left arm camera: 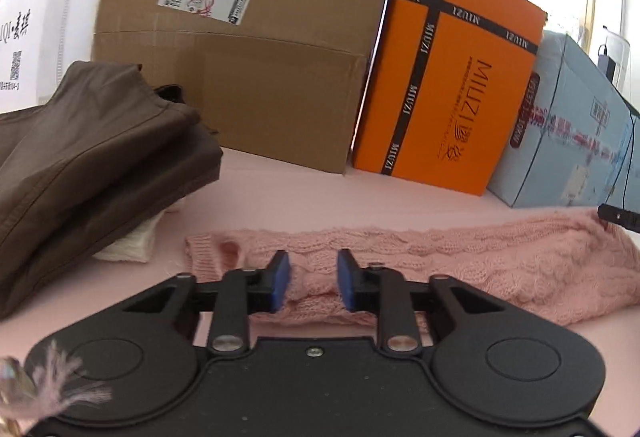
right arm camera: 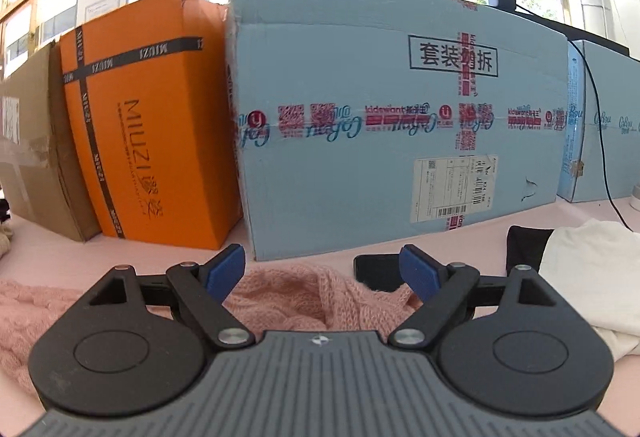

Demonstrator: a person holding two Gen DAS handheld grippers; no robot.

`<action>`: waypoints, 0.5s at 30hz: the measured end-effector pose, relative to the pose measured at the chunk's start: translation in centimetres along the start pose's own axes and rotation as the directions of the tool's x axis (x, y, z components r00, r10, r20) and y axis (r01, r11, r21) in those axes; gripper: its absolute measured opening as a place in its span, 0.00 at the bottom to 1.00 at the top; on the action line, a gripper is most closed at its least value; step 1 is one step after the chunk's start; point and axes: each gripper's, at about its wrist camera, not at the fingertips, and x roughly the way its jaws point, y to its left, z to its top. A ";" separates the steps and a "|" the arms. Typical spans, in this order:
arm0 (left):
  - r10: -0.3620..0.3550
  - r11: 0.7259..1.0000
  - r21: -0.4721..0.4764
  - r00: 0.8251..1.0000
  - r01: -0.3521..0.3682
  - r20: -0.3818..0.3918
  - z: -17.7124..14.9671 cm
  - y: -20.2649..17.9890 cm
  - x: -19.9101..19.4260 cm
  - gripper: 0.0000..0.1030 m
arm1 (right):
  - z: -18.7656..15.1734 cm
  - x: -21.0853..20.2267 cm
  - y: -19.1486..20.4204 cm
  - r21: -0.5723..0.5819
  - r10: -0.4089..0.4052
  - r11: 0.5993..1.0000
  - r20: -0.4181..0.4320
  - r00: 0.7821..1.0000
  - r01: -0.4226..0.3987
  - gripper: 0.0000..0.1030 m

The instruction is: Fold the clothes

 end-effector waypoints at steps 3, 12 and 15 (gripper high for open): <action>0.005 1.000 -0.020 1.000 -0.005 0.008 0.0 0.5 0.1 0.06 | -0.7 0.5 -0.5 0.017 0.006 1.000 -0.039 0.999 -0.005 0.80; 0.132 0.987 -0.105 0.985 -0.120 0.113 2.1 2.9 0.4 0.09 | -1.1 0.2 -0.7 0.034 0.032 0.999 -0.021 0.999 -0.031 0.80; 0.083 0.980 -0.186 0.994 -0.067 0.078 1.8 4.2 0.4 0.09 | -1.2 0.1 -0.6 0.034 0.047 0.998 -0.008 0.999 -0.047 0.80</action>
